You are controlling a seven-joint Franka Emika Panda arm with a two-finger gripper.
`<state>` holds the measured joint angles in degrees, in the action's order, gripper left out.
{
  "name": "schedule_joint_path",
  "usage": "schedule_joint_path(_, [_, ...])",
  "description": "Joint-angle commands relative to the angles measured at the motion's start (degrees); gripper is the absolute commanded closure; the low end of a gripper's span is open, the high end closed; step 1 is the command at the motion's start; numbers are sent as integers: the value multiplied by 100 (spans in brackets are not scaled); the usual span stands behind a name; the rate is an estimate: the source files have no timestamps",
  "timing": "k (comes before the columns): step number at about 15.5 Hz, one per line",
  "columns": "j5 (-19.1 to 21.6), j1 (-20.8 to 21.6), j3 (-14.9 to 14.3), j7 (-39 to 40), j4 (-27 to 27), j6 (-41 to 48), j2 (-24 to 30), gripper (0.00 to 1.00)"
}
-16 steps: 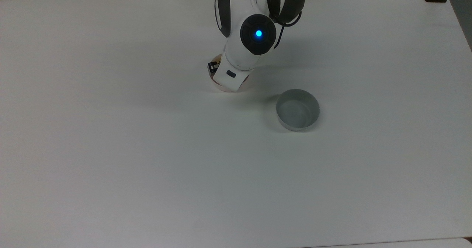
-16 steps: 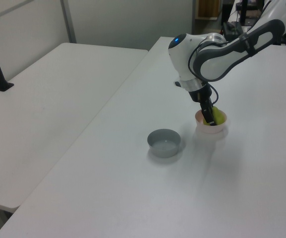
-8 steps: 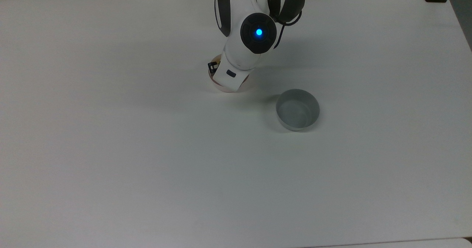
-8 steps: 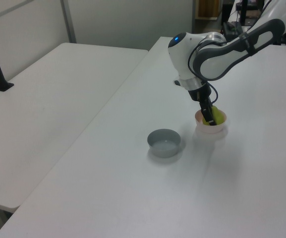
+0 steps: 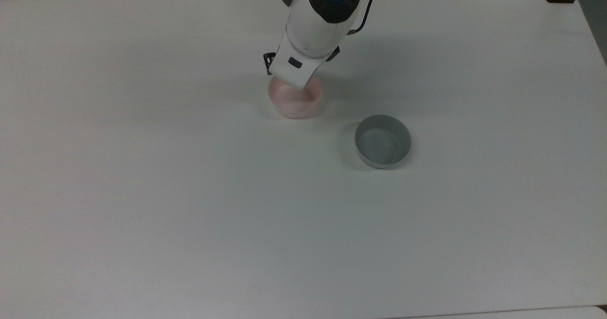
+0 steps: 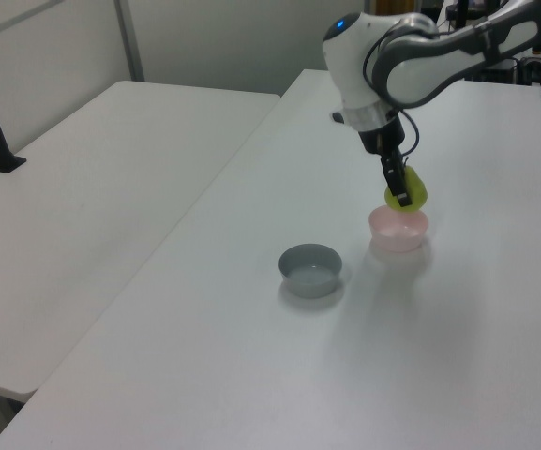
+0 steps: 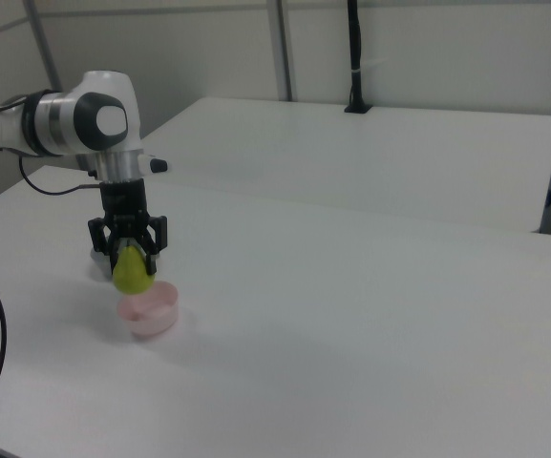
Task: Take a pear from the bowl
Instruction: 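Lift the pear out of the pink bowl and carry it beside the bowl, then lower the pear onto the table next to the pink bowl and release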
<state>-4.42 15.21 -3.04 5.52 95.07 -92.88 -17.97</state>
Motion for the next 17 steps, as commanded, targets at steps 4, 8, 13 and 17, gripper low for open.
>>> schedule_joint_path(4, [-41,-281,-92,211,29,201,295,54])
schedule_joint_path(8, [-112,-939,-92,493,-67,130,251,54])
schedule_joint_path(13, [-279,-1635,-92,863,-85,-274,-20,53])
schedule_joint_path(17, [-314,-1626,-92,749,-59,-572,-294,51])
